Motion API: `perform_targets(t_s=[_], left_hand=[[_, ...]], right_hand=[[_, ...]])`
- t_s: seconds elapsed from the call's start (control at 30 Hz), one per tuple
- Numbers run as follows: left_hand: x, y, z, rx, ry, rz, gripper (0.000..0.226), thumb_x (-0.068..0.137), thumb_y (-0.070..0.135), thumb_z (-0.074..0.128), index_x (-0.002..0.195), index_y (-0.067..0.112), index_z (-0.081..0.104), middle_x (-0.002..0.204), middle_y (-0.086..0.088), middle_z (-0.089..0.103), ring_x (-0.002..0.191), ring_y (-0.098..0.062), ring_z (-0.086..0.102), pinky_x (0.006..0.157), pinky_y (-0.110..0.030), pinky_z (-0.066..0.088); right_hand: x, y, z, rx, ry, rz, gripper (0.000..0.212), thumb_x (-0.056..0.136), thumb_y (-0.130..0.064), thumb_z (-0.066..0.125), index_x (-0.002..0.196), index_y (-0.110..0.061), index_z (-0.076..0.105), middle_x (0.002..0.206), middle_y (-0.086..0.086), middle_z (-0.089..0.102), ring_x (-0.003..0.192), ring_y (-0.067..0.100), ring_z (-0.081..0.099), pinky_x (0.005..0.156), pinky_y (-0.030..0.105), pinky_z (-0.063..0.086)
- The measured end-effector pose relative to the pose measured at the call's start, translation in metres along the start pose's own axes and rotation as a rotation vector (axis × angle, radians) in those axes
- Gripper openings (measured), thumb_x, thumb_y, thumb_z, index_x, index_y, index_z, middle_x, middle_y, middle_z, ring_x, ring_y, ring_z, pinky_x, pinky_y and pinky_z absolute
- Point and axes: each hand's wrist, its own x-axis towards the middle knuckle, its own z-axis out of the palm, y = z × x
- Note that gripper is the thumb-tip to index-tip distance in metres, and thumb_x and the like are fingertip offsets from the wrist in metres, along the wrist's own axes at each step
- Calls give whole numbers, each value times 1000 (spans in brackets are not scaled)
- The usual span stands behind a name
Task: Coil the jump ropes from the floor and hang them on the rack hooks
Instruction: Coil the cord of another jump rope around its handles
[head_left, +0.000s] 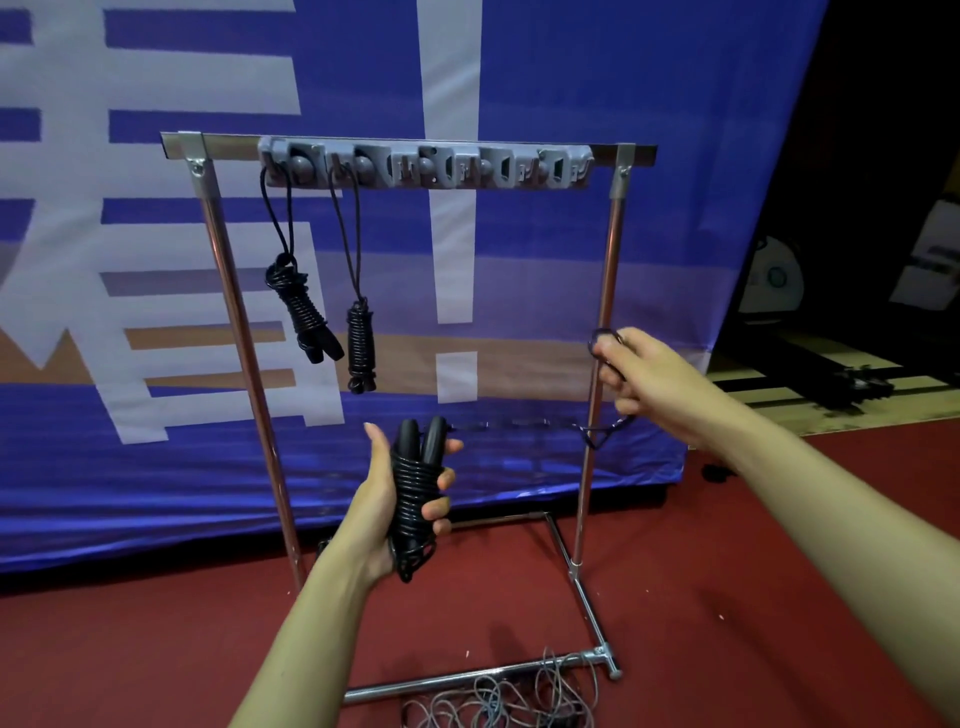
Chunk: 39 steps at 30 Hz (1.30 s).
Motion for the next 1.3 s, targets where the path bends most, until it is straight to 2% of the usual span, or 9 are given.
perform_targets(t_s=[0.23,0.47,0.57,0.67,0.8,0.97,1.03,1.17,1.3], left_hand=[[-8,-2,-2,118,-72,-44,55,87,61,67,115,14,74,72,-2,48,40,-9,38,40,-23,39],[-18,-4,23,265,-116,22,40,98,46,61,118,12,67,69,-6,43,39,-11,35,42,-26,39],[-21,2,28,275,-183,54,42,89,51,70,112,15,71,68,-6,43,39,-12,34,43,-27,40],[-25,5,37,300,-268,43,51,79,56,79,110,16,72,67,-6,44,39,-12,35,43,-26,41],[-28,3,50,375,-372,16,50,84,56,76,110,13,71,66,-7,46,39,-12,37,43,-26,42],[-32,2,51,417,-443,-12,55,87,57,75,103,6,67,64,-8,49,38,-12,41,43,-26,44],[-33,4,47,421,-473,-47,53,88,57,74,100,6,67,64,-8,51,38,-12,42,43,-25,44],[-35,5,42,432,-558,-123,49,91,54,71,97,6,68,64,-8,51,38,-11,45,43,-24,44],[-33,1,42,432,-585,-157,46,96,50,67,101,4,66,65,-9,52,40,-12,47,44,-26,45]], right_hand=[[-7,45,-26,136,114,110,21,110,-17,40,90,-19,45,68,1,42,43,4,25,39,17,26],[0,71,-37,-92,218,295,26,108,-13,45,83,-8,52,63,8,54,40,11,47,39,22,42],[-6,76,-37,-865,32,462,55,107,-42,44,129,7,56,114,24,69,100,32,72,82,36,57],[-28,69,-5,-1320,0,418,70,97,-62,42,140,-8,45,150,18,44,137,41,45,110,51,39],[-33,57,50,-842,18,-69,30,103,-39,48,118,-14,41,132,12,51,124,35,53,103,47,43],[-42,52,75,215,-505,85,35,103,-8,49,137,-12,52,98,2,71,77,4,64,82,24,53],[-49,61,81,248,-594,36,49,96,-2,49,143,-15,51,111,25,67,90,17,61,77,18,52],[-53,73,89,188,-651,5,49,92,-24,53,140,-19,56,67,-11,60,78,18,50,81,29,42],[-64,77,96,24,-641,-32,22,93,-16,45,101,-18,65,84,24,51,87,20,46,88,32,38]])
